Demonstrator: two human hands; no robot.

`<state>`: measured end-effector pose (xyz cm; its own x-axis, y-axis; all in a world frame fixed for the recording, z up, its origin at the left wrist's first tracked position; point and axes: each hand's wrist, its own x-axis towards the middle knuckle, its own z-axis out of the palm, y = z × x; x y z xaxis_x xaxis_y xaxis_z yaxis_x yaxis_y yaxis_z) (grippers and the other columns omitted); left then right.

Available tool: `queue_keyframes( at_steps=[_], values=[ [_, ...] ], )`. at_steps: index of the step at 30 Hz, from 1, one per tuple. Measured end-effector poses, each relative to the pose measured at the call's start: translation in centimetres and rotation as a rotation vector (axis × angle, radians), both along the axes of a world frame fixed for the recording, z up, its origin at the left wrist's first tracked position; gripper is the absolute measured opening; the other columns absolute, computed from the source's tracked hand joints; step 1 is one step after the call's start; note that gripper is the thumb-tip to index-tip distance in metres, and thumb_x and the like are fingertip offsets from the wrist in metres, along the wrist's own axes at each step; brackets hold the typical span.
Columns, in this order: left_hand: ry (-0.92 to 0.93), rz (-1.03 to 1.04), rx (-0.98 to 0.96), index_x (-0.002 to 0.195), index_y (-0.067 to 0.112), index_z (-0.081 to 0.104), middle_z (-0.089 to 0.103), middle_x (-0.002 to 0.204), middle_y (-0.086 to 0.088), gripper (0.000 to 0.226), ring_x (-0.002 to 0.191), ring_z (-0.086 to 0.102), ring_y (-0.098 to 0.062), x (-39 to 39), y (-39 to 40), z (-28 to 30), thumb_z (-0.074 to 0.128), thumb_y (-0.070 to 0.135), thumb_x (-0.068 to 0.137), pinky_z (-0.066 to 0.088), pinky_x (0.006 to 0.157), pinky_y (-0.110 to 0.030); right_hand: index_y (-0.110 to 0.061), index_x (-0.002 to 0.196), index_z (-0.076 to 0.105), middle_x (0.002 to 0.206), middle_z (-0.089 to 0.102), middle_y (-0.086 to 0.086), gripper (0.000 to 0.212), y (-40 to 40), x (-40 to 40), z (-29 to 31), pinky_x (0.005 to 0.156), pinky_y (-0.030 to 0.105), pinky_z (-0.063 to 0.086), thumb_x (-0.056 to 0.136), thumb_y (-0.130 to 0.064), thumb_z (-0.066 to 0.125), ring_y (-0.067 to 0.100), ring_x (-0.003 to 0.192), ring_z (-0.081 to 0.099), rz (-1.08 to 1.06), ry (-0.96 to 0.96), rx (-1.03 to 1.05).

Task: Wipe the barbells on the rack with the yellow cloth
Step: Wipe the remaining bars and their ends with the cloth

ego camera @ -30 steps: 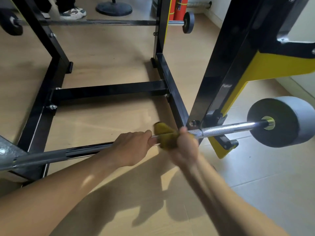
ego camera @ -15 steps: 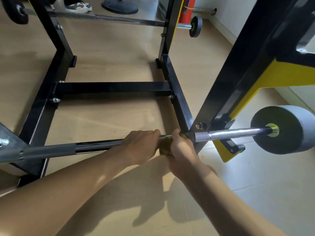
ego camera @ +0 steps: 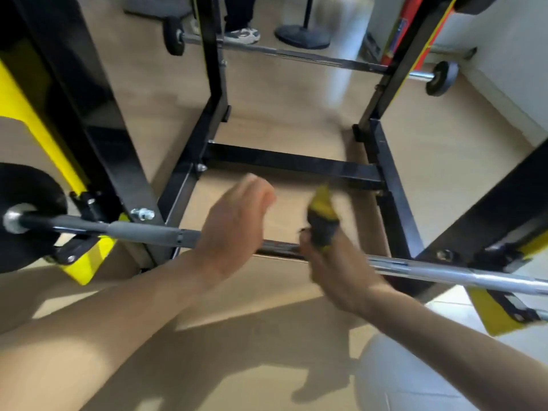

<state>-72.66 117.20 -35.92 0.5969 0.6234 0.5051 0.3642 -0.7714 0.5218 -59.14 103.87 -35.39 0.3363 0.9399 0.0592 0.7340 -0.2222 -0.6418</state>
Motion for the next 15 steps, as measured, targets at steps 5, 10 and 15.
queue_keyframes(
  at_steps=[5, 10, 15],
  values=[
    [-0.014, 0.48, -0.16, 0.107, 0.013, 0.058, 0.065, 0.099, -0.009, 0.033, 0.096, 0.058, -0.033, -8.3, 6.6, -2.2, 0.042, -0.004, 0.084, 0.041, 0.079, -0.037, -0.012, 0.128, 0.043, 0.115, 0.053, 0.009, 0.064, 9.6, -9.8, -3.5, 0.073, 0.039, 0.041, 0.095, -0.065, 0.032, 0.028, 0.091, 0.052, 0.539, -0.695, -0.063],
    [-0.013, 0.631, -0.054, 0.086, 0.009, 0.065, 0.066, 0.08, -0.008, 0.028, 0.079, 0.062, -0.029, -15.9, 9.0, -3.0, 0.037, 0.006, 0.081, 0.051, 0.076, -0.042, -0.01, 0.126, 0.046, 0.12, 0.059, 0.008, 0.032, 19.0, -18.2, -4.0, 0.069, 0.034, 0.034, 0.104, -0.032, 0.037, 0.027, 0.101, 0.061, 0.631, -0.709, -0.091],
    [0.146, 0.7, -0.004, 0.088, 0.005, 0.065, 0.064, 0.085, -0.015, 0.029, 0.084, 0.057, -0.037, -19.2, 10.1, -4.7, 0.038, 0.013, 0.08, 0.044, 0.084, -0.047, -0.012, 0.123, 0.049, 0.112, 0.061, 0.005, 0.028, 19.1, -18.4, -4.7, 0.07, 0.037, 0.049, 0.103, -0.029, 0.039, 0.026, 0.09, 0.064, 0.616, -0.661, 0.022]
  ],
)
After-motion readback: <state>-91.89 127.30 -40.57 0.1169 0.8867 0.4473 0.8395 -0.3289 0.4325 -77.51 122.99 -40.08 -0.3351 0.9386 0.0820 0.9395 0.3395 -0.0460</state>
